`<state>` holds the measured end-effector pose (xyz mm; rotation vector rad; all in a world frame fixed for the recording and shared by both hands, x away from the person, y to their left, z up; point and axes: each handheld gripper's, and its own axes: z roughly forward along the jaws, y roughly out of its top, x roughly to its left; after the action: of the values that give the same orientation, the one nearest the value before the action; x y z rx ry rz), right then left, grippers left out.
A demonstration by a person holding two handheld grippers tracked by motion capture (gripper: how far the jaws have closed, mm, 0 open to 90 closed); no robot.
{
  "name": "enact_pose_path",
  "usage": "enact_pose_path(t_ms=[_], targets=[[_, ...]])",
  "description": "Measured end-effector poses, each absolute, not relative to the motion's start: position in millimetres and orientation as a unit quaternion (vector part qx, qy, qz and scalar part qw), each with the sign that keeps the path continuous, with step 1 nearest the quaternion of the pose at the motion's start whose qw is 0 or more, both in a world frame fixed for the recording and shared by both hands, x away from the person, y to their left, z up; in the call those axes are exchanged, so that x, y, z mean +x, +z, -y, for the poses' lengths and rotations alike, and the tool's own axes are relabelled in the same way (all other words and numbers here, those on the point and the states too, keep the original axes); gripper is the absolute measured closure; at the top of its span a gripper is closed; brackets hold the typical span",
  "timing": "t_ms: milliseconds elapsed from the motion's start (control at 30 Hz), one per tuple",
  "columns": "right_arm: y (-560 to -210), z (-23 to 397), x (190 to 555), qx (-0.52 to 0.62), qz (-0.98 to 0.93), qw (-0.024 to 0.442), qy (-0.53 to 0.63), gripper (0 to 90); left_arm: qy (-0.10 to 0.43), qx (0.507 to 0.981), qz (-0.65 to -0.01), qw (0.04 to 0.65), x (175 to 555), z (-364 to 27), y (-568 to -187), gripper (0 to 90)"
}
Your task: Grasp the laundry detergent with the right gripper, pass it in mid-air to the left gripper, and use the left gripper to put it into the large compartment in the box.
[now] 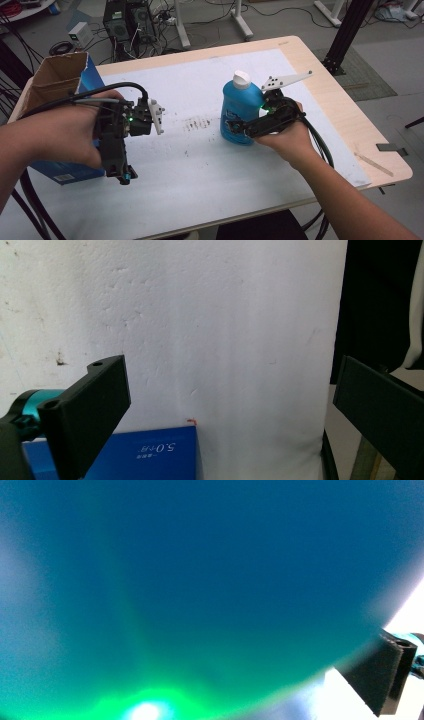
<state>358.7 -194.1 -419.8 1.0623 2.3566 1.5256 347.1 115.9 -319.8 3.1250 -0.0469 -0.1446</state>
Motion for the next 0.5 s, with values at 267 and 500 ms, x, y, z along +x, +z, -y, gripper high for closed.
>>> enact_pose_path(t_ms=[267,500], targets=[[-421.6,194.0,360.0,0.351,-0.783,0.073,0.509,17.6,-0.047,0.999,0.014,0.007,348.2,-116.4,-320.2,1.7],[-421.6,192.7,359.7,0.347,-0.784,0.074,0.51,20.5,-0.048,0.999,0.014,0.006,348.9,-117.1,-319.9,1.7]])
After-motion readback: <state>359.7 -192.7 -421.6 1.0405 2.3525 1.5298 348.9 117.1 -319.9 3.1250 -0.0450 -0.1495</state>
